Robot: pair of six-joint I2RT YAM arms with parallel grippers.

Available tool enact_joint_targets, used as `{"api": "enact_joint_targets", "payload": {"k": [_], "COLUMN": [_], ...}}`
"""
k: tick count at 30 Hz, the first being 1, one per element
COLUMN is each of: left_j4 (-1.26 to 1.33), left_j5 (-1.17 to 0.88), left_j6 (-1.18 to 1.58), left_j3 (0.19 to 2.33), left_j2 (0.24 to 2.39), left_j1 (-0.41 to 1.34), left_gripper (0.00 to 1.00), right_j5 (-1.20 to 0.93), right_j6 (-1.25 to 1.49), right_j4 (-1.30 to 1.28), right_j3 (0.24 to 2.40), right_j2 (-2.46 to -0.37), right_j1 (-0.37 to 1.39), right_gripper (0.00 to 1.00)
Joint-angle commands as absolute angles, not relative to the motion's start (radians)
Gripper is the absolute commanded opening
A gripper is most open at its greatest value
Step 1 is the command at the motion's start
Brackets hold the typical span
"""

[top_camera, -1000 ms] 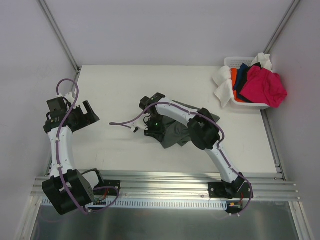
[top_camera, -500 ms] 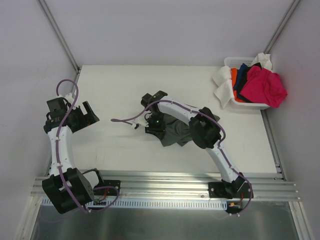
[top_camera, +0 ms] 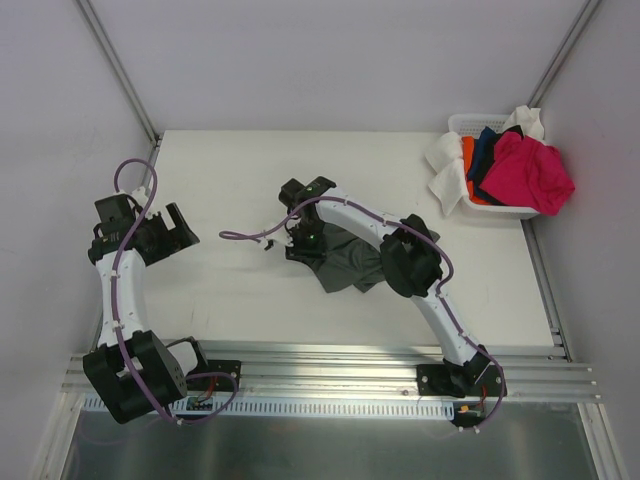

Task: Fold and stack the t-shirts
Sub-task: Flatten out the tshirt

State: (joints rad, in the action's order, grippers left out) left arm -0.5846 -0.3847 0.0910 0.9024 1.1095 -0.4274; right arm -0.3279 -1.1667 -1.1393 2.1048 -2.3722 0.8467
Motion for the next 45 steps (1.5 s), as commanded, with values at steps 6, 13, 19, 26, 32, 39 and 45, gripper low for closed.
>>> {"api": "enact_joint_targets", "payload": {"k": [6, 13, 19, 26, 32, 39, 45], "left_j4": [-0.589, -0.587, -0.587, -0.574, -0.552, -0.532, -0.512], "left_j5": [-0.387, -0.390, -0.403, -0.477, -0.558, -0.592, -0.572], "left_j6": [0.092, 0.095, 0.098, 0.080, 0.077, 0.035, -0.038], "left_j3": [0.907, 0.900, 0.902, 0.894, 0.934, 1.032, 1.095], "left_j2": [1.109, 1.108, 1.112, 1.135, 1.227, 1.359, 1.416], "left_j1": [-0.443, -0.451, -0.449, -0.451, -0.443, -0.350, -0.163], "left_gripper": [0.90, 0.90, 0.90, 0.88, 0.86, 0.87, 0.87], "right_j5": [-0.307, -0.313, -0.315, -0.282, -0.198, -0.051, 0.208], "right_j6": [-1.253, -1.249, -1.212, -1.135, -1.045, -0.988, -0.995], "right_j4": [-1.232, -1.267, -1.246, -1.224, -1.108, -1.049, -0.891], "right_j3": [2.137, 2.145, 2.149, 2.249, 2.235, 2.313, 2.339], "right_j2": [-2.394, -2.421, -2.398, -2.284, -2.080, -1.941, -1.852], "right_j1": [0.834, 0.833, 0.825, 0.776, 0.750, 0.739, 0.742], "right_gripper": [0.41, 0.34, 0.01, 0.01, 0.00, 0.01, 0.01]}}
